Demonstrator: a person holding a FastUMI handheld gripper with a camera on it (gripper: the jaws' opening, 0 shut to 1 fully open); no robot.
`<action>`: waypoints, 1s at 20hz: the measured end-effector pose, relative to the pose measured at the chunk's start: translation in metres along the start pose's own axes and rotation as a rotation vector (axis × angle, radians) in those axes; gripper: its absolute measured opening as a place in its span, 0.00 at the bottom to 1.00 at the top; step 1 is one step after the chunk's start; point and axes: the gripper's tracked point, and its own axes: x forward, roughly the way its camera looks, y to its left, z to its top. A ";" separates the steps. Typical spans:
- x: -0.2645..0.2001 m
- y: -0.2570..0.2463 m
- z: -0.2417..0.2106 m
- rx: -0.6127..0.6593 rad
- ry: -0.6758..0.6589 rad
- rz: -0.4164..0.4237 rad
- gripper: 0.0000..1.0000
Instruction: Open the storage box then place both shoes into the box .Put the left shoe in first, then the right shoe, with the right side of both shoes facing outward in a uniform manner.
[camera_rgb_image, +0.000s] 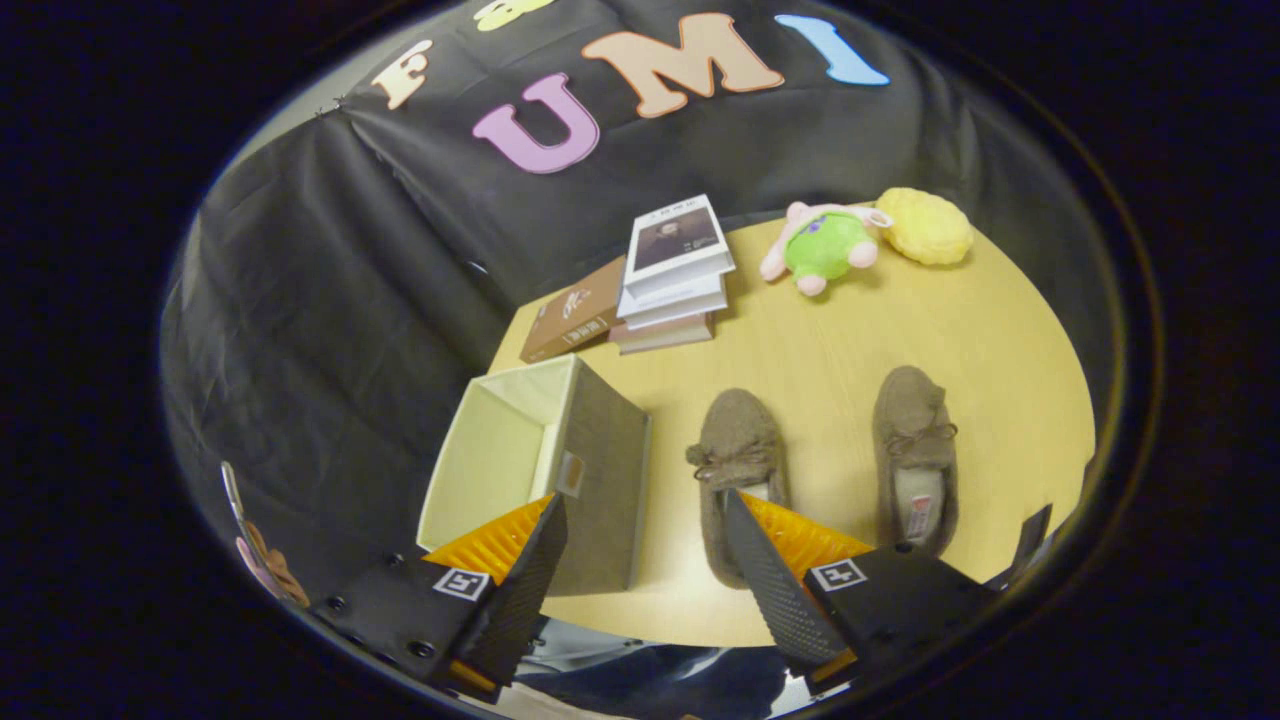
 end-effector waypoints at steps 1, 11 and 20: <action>0.007 -0.011 -0.007 -0.010 0.029 -0.014 1.00; 0.079 -0.101 -0.052 -0.126 0.275 -0.180 1.00; 0.109 -0.115 -0.069 -0.181 0.384 -0.207 0.79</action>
